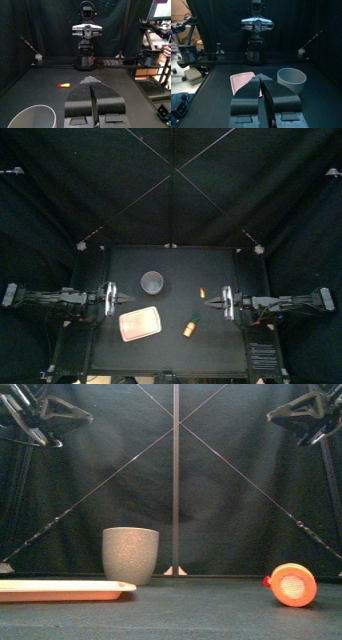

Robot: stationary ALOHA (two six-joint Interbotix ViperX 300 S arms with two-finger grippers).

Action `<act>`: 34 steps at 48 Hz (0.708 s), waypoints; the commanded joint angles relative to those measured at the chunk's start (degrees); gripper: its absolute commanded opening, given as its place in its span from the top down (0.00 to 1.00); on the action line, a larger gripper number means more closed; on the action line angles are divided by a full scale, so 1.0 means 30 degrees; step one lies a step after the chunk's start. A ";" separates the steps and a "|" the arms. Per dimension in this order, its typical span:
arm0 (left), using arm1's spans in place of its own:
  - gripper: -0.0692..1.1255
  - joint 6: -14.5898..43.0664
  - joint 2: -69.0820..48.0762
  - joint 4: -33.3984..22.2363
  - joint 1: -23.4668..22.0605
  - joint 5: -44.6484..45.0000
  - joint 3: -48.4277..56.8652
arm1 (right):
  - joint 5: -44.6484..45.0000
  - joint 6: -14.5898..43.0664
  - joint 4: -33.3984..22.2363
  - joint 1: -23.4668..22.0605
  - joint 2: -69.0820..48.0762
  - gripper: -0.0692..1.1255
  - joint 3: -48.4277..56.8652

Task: Pick the carrot then place it in the grey bowl
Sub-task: Pick the carrot

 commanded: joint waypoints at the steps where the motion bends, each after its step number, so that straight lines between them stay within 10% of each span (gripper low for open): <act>1: 1.01 0.0088 -0.0088 0.0176 0.0146 -0.0498 0.0000 | 0.0029 0.0117 0.0088 0.0117 0.0645 0.96 0.0176; 25: 0.95 0.0059 -0.0352 0.0586 0.0146 -0.0439 0.0234 | 0.3340 0.1846 0.0117 0.5244 0.8262 0.86 -0.1875; 34: 0.95 0.0059 -0.0381 0.0586 0.0146 -0.0410 0.0264 | 0.2813 0.2432 0.1289 0.5098 0.9961 0.60 -0.2168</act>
